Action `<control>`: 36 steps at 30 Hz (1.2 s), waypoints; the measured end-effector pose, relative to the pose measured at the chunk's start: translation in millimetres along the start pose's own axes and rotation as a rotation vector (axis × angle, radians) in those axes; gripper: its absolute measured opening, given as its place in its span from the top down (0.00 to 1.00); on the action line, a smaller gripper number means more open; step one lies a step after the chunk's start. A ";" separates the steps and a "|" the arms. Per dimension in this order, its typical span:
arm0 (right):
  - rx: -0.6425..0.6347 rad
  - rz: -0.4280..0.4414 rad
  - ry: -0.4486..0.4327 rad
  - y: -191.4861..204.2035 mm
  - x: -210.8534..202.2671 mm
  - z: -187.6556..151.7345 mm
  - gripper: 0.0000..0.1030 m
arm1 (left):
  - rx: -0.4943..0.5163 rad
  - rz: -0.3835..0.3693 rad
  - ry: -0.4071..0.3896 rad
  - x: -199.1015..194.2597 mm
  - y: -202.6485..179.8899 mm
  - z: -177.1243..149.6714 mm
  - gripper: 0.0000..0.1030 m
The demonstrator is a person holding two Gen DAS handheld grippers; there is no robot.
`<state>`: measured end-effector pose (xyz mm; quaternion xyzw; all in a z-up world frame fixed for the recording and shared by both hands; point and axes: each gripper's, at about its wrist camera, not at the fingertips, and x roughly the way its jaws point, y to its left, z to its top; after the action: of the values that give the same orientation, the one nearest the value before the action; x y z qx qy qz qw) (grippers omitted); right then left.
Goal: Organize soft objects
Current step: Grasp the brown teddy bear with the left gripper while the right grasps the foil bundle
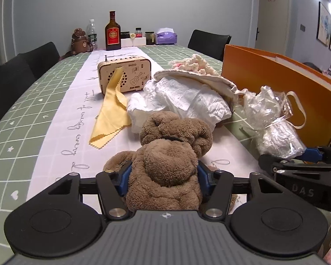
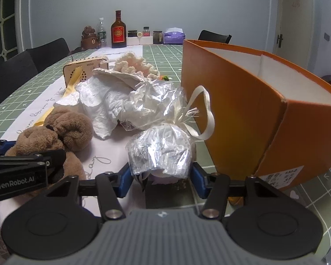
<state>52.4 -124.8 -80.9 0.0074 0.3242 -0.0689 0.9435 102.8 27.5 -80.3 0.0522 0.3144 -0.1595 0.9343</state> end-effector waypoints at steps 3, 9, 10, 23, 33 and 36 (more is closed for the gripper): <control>-0.002 0.024 0.011 -2.3 -8.7 -2.7 0.51 | 0.005 0.015 0.007 -7.2 -1.3 -3.9 0.37; -0.055 0.133 0.073 -1.5 -31.6 -10.0 0.41 | 0.011 0.025 0.025 -24.0 -3.8 -12.0 0.37; -0.065 0.156 0.082 -0.6 -36.0 -9.8 0.39 | 0.012 0.023 0.027 -25.8 -3.7 -12.8 0.37; -0.074 0.160 0.010 -4.1 -38.6 10.3 0.13 | -0.022 0.016 -0.010 -19.2 -0.6 -5.6 0.27; -0.089 0.177 0.004 6.0 -25.1 9.4 0.13 | -0.041 -0.012 -0.003 -14.2 5.2 -9.5 0.32; -0.083 0.174 0.008 4.9 -22.5 8.4 0.27 | -0.009 0.000 -0.011 -14.9 0.7 -10.8 0.33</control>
<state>40.6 -117.6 -60.7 -0.0031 0.3284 0.0269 0.9441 85.7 34.3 -79.9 0.0474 0.3100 -0.1582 0.9363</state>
